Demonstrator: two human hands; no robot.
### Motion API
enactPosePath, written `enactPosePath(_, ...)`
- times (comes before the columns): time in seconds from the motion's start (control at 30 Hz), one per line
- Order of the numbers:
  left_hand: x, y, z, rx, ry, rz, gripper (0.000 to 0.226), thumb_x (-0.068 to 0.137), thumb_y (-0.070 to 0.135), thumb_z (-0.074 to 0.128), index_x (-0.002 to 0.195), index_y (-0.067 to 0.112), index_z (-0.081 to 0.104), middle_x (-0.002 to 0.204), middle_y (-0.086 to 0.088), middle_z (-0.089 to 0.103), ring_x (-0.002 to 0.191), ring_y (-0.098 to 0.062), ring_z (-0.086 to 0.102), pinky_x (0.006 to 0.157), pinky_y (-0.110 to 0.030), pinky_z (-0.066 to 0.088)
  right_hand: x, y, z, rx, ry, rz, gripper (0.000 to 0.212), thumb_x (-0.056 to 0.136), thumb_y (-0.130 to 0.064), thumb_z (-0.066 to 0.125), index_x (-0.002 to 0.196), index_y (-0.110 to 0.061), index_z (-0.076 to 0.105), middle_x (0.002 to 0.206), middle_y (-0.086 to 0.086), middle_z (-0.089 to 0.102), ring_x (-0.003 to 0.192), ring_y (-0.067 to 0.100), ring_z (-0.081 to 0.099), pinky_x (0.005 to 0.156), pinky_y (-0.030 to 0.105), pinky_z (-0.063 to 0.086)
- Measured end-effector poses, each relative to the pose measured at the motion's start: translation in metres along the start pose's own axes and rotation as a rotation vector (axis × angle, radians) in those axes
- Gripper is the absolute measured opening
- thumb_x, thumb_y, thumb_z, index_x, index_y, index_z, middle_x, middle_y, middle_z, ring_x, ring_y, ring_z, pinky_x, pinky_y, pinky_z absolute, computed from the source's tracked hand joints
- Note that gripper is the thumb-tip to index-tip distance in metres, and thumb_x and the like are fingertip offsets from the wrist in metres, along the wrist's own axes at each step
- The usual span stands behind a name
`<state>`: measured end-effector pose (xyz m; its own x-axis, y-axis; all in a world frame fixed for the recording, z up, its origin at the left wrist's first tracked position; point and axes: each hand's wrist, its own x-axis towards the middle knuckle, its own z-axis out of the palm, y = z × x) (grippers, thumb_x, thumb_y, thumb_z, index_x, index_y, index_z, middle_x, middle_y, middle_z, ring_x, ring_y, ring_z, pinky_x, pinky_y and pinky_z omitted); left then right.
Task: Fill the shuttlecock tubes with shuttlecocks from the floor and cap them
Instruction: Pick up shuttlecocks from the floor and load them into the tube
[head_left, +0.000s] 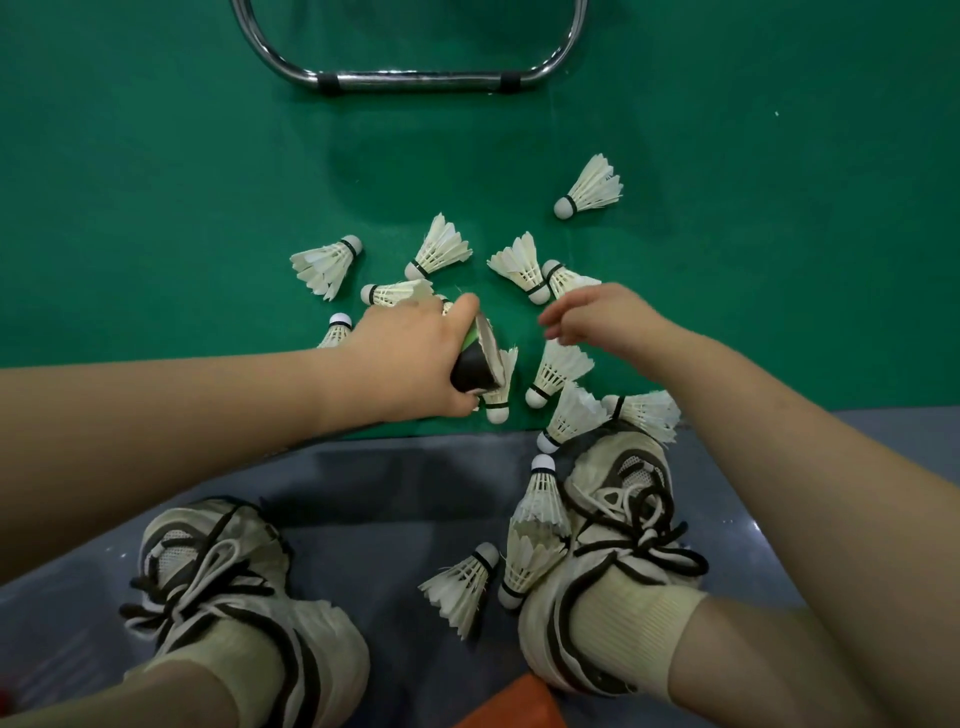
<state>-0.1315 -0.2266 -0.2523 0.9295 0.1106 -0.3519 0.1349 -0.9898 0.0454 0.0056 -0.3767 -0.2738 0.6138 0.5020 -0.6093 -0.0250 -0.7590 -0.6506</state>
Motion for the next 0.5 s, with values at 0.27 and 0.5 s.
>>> enactPosePath(0.27,0.009,0.013,0.012,-0.047,-0.015,0.001,0.075,0.074,0.057,0.061,0.129,0.017,0.027,0.109,-0.01,0.052,0.1,-0.03,0.052,0.071,-0.035,0.037,0.014,0.06,0.027,-0.483,0.181,0.139,0.041,0.089,-0.038,0.053,0.127,-0.024,0.051,0.123,0.0,0.059,0.113,0.025,0.053,0.094,0.04,0.039)
enactPosePath(0.5,0.01,0.007,0.013,-0.064,-0.046,-0.022,0.071,0.074,0.055,0.062,0.125,0.017,0.029,0.101,-0.008,0.05,0.097,-0.029,0.052,0.071,-0.035,0.038,0.013,0.057,0.018,-0.145,0.318,0.092,0.02,0.091,-0.031,0.052,0.098,-0.018,0.065,0.085,-0.001,0.061,0.076,0.019,0.055,0.074,0.036,0.046)
